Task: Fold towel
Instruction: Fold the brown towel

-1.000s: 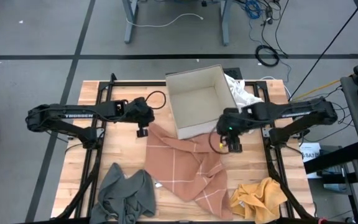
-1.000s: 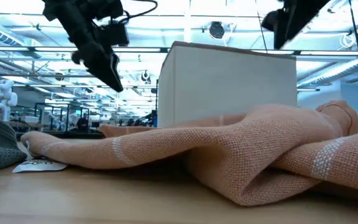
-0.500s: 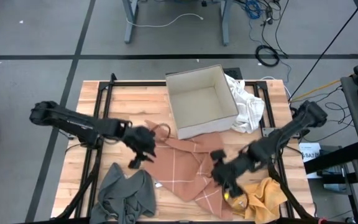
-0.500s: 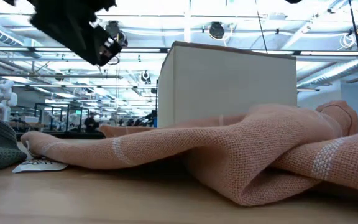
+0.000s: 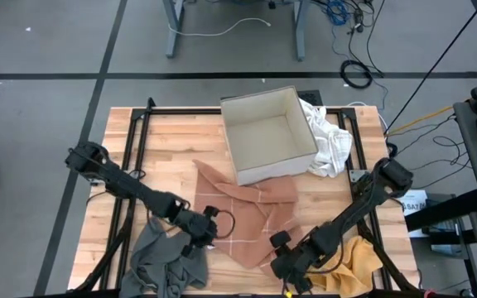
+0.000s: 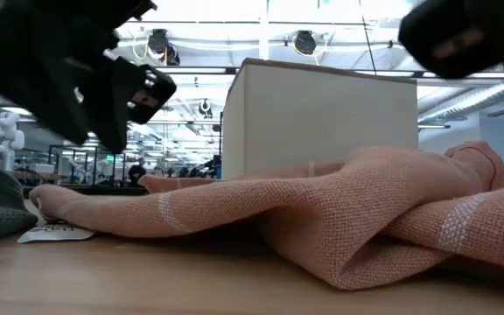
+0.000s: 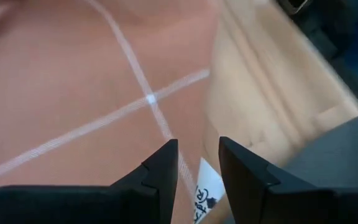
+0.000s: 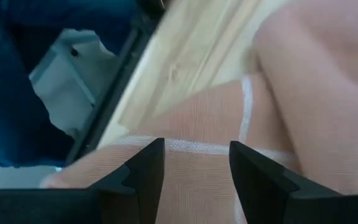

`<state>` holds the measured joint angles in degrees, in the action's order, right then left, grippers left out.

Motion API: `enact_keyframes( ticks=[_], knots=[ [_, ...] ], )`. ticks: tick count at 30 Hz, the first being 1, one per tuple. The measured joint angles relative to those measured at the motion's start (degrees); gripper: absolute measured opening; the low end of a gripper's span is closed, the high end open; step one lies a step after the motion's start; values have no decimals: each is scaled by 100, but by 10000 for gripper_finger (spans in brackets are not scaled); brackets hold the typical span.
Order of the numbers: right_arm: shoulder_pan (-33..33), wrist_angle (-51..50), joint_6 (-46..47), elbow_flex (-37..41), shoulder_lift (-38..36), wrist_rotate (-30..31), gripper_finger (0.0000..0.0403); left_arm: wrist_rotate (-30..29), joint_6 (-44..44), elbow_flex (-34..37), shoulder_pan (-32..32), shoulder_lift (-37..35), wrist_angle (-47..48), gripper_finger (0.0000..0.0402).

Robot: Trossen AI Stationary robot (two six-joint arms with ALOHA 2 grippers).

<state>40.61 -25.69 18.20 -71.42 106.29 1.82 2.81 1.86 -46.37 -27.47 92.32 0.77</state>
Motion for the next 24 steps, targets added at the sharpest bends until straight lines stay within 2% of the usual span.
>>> enact_keyframes(
  ticks=[4,10,13,17,21,24],
  knots=[
    [35,-164,94,0,218,143,167,-508,-326,0,-359,249,-550,122],
    [34,-244,85,-2,468,192,166,-503,-390,-2,-543,503,-1165,122],
    [-3,-326,73,-7,594,402,158,-485,-390,-2,-552,663,-1298,122],
    [-90,-324,14,-28,675,427,108,-335,-392,-2,-549,939,-1689,122],
    [-162,-278,-138,-13,604,438,22,-157,-397,-2,-541,1159,-2053,122],
    [-223,-214,-148,2,381,445,12,-165,-503,-2,-541,1167,-2104,122]
  ],
)
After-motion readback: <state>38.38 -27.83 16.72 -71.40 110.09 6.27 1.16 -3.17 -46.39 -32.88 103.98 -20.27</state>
